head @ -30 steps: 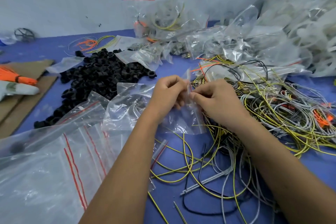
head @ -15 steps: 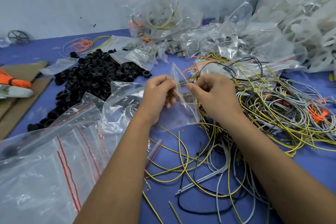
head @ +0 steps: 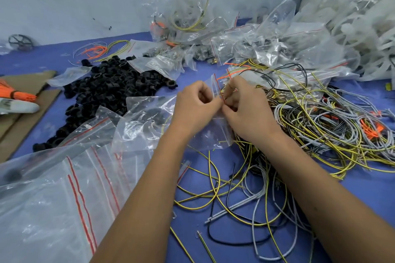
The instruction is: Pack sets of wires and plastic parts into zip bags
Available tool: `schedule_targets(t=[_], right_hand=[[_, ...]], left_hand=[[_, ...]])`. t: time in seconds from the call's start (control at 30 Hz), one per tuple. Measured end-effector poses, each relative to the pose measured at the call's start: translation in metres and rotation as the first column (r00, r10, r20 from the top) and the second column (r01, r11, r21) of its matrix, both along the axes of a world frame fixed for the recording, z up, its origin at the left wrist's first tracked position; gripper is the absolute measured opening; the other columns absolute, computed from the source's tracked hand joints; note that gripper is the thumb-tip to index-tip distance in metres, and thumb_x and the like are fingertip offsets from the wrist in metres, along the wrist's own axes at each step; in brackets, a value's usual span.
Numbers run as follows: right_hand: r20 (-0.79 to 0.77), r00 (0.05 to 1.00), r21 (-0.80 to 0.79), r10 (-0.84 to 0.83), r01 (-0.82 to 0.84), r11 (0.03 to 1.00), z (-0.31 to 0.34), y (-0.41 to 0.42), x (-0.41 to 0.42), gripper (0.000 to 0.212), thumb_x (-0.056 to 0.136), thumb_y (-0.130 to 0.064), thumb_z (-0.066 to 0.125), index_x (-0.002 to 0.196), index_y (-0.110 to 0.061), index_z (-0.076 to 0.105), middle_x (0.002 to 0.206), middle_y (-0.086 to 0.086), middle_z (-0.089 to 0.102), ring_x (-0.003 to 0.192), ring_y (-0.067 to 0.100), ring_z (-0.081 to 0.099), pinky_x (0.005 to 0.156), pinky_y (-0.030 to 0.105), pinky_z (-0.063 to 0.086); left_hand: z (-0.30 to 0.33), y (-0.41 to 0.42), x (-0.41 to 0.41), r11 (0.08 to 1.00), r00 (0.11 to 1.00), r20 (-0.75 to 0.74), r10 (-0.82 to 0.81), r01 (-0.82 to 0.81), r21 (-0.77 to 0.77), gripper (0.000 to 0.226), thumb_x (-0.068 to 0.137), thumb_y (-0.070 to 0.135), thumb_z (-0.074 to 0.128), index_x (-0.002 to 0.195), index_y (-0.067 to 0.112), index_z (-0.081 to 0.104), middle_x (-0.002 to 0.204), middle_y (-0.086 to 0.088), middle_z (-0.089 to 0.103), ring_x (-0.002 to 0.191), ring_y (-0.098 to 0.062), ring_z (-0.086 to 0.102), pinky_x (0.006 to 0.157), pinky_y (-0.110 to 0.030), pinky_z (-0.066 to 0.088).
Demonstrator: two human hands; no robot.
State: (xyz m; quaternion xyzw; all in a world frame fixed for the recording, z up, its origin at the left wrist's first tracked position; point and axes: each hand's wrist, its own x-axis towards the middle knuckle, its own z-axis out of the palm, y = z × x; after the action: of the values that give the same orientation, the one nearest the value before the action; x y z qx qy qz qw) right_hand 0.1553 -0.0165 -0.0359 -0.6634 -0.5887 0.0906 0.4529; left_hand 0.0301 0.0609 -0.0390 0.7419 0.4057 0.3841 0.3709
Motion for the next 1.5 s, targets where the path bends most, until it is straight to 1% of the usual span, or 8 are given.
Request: schedule_targets(t=[0.17,0.4,0.57,0.73,0.9,1.03,1.4,1.5], right_hand=[[0.068,0.989,0.096,-0.134,0.128,0.987,0.002,-0.002,0.008,0.016,0.084,-0.006,0.069,0.085,-0.016,0.057,0.067,-0.006,0.060,0.058,0.008,0.055,0.062,0.028,0.043],[0.059,0.970,0.123,-0.234,0.225,0.966,0.006,-0.003,0.017,0.020,0.087,-0.008,0.071,0.086,-0.021,0.055,0.067,-0.003,0.062,0.060,0.017,0.058,0.065,0.034,0.051],[0.020,0.994,-0.021,-0.107,0.107,0.994,0.029,-0.005,0.020,0.020,0.089,-0.030,0.078,0.091,-0.016,0.064,0.073,-0.004,0.070,0.064,0.009,0.063,0.063,0.025,0.048],[0.206,0.977,-0.269,0.050,0.007,0.963,0.062,-0.026,0.049,0.019,0.087,-0.027,0.079,0.074,-0.018,0.068,0.061,-0.006,0.064,0.056,0.006,0.057,0.058,0.023,0.041],[0.276,0.958,-0.317,-0.075,0.165,0.934,0.078,-0.048,0.089,0.018,0.087,-0.028,0.081,0.074,-0.018,0.073,0.064,-0.003,0.069,0.057,0.011,0.064,0.053,0.022,0.042],[0.315,0.949,-0.567,0.010,0.180,0.804,0.083,-0.063,0.112,0.025,0.086,-0.031,0.082,0.066,-0.019,0.074,0.058,-0.004,0.072,0.050,0.008,0.068,0.057,0.026,0.051],[0.355,0.933,-0.615,-0.059,0.280,0.737,0.086,-0.085,0.133,0.012,0.085,-0.023,0.084,0.076,-0.027,0.076,0.064,-0.004,0.073,0.058,0.013,0.071,0.048,0.021,0.048],[0.410,0.907,-0.587,-0.097,0.344,0.733,0.086,-0.093,0.145,0.020,0.078,-0.020,0.089,0.080,-0.033,0.073,0.081,-0.009,0.062,0.077,0.018,0.064,0.062,0.027,0.044]], left_hand=[[-0.002,0.006,-0.013,0.997,0.980,0.193,0.054,-0.043,-0.063,0.012,0.068,0.017,0.060,0.067,0.016,0.048,0.055,-0.007,0.053,0.043,-0.020,0.053,0.044,-0.025,0.041],[-0.003,0.016,-0.024,0.964,0.807,0.547,0.222,-0.097,-0.249,0.018,0.075,0.006,0.056,0.068,0.017,0.043,0.048,0.002,0.043,0.035,-0.010,0.038,0.039,-0.015,0.025],[0.001,0.010,-0.010,0.988,0.864,0.491,0.116,-0.050,-0.147,0.012,0.077,0.005,0.057,0.072,0.011,0.048,0.057,-0.012,0.046,0.034,-0.014,0.038,0.039,-0.016,0.029],[-0.010,0.001,0.002,0.993,0.919,0.393,0.017,0.031,-0.118,0.019,0.079,0.011,0.062,0.067,0.019,0.050,0.052,-0.004,0.047,0.038,-0.013,0.038,0.039,-0.017,0.031],[-0.017,0.001,0.005,0.980,0.939,0.342,0.029,0.041,-0.194,0.020,0.079,0.019,0.065,0.065,0.020,0.051,0.055,-0.007,0.046,0.039,-0.015,0.037,0.039,-0.020,0.031],[-0.008,-0.004,0.011,0.978,0.929,0.369,-0.018,0.093,-0.186,0.018,0.081,0.017,0.064,0.068,0.015,0.051,0.055,-0.013,0.047,0.040,-0.020,0.038,0.040,-0.020,0.032],[-0.003,-0.036,0.044,0.975,0.963,0.223,-0.151,0.182,-0.125,0.020,0.092,0.003,0.063,0.081,-0.008,0.050,0.059,-0.020,0.055,0.037,-0.024,0.045,0.040,-0.025,0.039],[-0.007,-0.033,0.041,0.976,0.968,0.225,-0.107,0.145,-0.161,0.024,0.093,0.004,0.064,0.075,0.001,0.049,0.058,-0.017,0.055,0.034,-0.020,0.043,0.039,-0.023,0.036]])
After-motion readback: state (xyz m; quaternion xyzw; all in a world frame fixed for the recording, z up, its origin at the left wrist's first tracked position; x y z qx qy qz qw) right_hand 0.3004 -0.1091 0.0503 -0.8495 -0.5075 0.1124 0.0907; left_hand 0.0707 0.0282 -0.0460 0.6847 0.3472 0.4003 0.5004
